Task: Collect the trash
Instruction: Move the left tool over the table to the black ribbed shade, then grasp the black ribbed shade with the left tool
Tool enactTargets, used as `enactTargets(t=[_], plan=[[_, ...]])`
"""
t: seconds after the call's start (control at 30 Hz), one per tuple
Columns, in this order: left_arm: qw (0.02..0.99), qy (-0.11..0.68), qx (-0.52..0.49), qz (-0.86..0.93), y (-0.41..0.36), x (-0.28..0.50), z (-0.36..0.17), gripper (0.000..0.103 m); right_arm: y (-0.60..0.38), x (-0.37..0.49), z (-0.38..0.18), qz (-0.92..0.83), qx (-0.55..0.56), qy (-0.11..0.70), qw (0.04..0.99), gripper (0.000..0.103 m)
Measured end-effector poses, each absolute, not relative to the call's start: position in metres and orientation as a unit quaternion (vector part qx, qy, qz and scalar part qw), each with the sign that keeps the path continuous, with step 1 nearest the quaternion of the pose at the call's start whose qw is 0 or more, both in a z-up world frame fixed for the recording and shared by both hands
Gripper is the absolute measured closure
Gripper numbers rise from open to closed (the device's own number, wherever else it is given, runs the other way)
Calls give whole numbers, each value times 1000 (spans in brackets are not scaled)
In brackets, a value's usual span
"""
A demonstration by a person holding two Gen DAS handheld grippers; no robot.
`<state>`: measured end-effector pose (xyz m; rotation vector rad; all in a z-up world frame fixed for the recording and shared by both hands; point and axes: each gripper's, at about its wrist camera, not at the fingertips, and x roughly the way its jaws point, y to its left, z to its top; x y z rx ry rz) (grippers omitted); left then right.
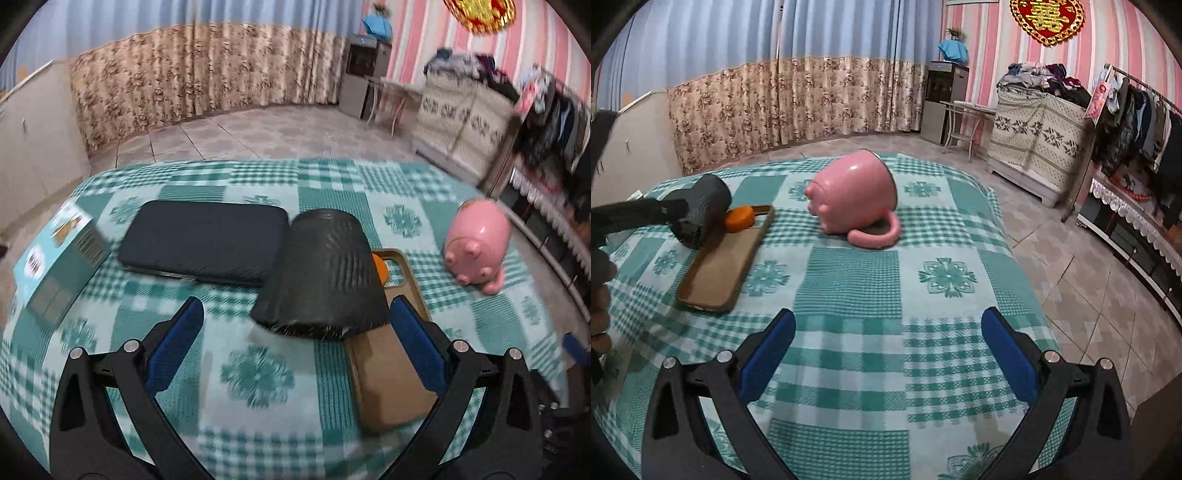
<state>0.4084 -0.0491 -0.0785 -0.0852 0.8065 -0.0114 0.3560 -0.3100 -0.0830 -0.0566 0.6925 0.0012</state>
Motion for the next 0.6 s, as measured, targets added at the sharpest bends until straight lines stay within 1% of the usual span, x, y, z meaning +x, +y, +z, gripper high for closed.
enactTargets(t=[0.1, 0.17, 0.2, 0.47, 0.5, 0.57, 0.6], plan=[[916, 399, -35, -13, -55, 417, -82, 6, -312, 358, -85, 0, -21, 340, 940, 5], [916, 400, -33, -18, -57, 420, -82, 12, -312, 359, -86, 0, -21, 343, 939, 5], [914, 404, -35, -25, -59, 423, -83, 21, -311, 359, -87, 0, -22, 345, 938, 5], [919, 390, -33, -33, -51, 403, -71, 24, -295, 362, -82, 7, -27, 341, 940, 5], [925, 377, -32, -29, -45, 390, -64, 30, -291, 363, -80, 10, -26, 338, 941, 5], [929, 368, -29, -17, -34, 374, -57, 34, -280, 367, -78, 19, -28, 335, 942, 5], [931, 363, -35, -9, -25, 365, -53, 53, -275, 369, -77, 23, -28, 333, 942, 5]])
